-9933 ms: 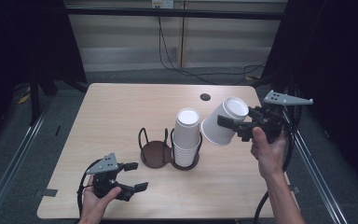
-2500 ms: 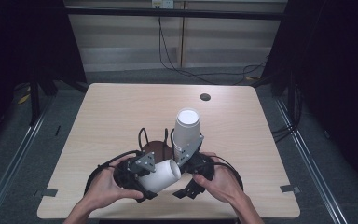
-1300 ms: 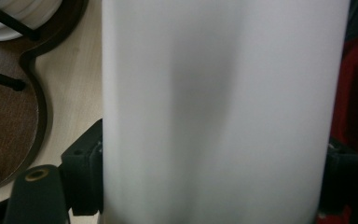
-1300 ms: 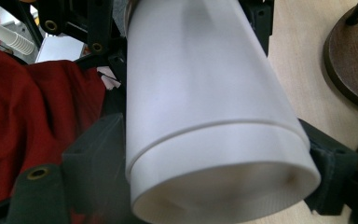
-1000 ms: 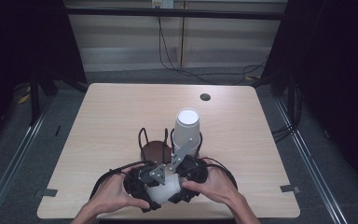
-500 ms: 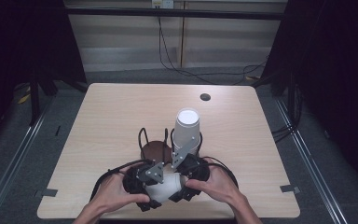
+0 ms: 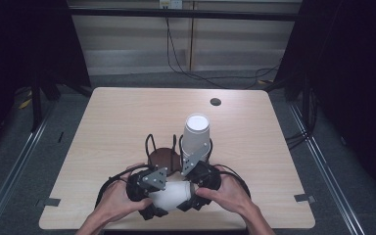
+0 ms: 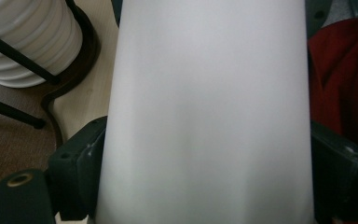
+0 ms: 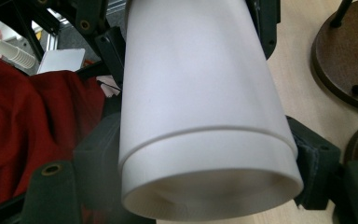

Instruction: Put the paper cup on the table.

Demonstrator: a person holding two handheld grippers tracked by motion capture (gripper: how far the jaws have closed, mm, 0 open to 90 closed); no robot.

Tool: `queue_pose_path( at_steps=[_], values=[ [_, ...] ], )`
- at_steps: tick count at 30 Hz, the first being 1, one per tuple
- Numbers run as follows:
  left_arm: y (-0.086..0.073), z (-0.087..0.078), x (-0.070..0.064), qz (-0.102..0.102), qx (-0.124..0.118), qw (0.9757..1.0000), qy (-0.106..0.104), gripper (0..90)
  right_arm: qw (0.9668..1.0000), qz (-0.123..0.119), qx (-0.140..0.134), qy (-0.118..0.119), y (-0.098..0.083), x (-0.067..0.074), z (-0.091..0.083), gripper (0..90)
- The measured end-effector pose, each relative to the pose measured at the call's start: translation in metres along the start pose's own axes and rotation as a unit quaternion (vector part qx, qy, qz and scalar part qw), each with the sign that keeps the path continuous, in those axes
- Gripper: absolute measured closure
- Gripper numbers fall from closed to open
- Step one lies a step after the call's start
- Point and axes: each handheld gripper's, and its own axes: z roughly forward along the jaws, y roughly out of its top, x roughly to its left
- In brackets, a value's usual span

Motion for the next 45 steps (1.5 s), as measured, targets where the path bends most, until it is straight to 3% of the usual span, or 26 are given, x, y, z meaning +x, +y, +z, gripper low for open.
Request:
queue_pose_path(
  at_steps=[14, 18, 23, 31, 33, 38, 40, 45],
  values=[
    [-0.006, -0.014, 0.006, -0.025, -0.043, 0.9987, -0.003, 11.4, 0.9998, 0.011, -0.015, 0.000, -0.004, -0.001, -0.003, 24.5],
    [-0.009, -0.021, 0.007, -0.033, -0.069, 0.9971, -0.002, 11.5, 0.9998, 0.016, -0.014, 0.000, -0.005, -0.002, -0.003, 24.5],
    [-0.011, -0.026, 0.009, -0.034, -0.079, 0.9963, 0.003, 11.7, 0.9996, 0.019, -0.019, -0.002, -0.006, -0.002, -0.005, 24.5],
    [-0.013, -0.036, 0.009, -0.059, -0.106, 0.9925, 0.012, 15.7, 0.9990, 0.033, -0.030, -0.007, -0.016, -0.006, -0.011, 24.4],
    [-0.015, -0.039, 0.007, -0.067, -0.111, 0.9913, 0.023, 15.7, 0.9987, 0.037, -0.033, -0.010, -0.018, -0.006, -0.013, 24.4],
    [-0.021, -0.049, 0.005, -0.081, -0.131, 0.9874, 0.039, 15.7, 0.9978, 0.047, -0.043, -0.018, -0.021, -0.009, -0.016, 24.4],
    [-0.024, -0.051, 0.005, -0.092, -0.143, 0.9845, 0.045, 15.7, 0.9974, 0.053, -0.045, -0.020, -0.023, -0.010, -0.017, 24.4],
    [-0.031, -0.051, 0.006, -0.108, -0.151, 0.9812, 0.052, 15.8, 0.9958, 0.060, -0.065, -0.023, -0.026, -0.011, -0.022, 24.3]
  ],
)
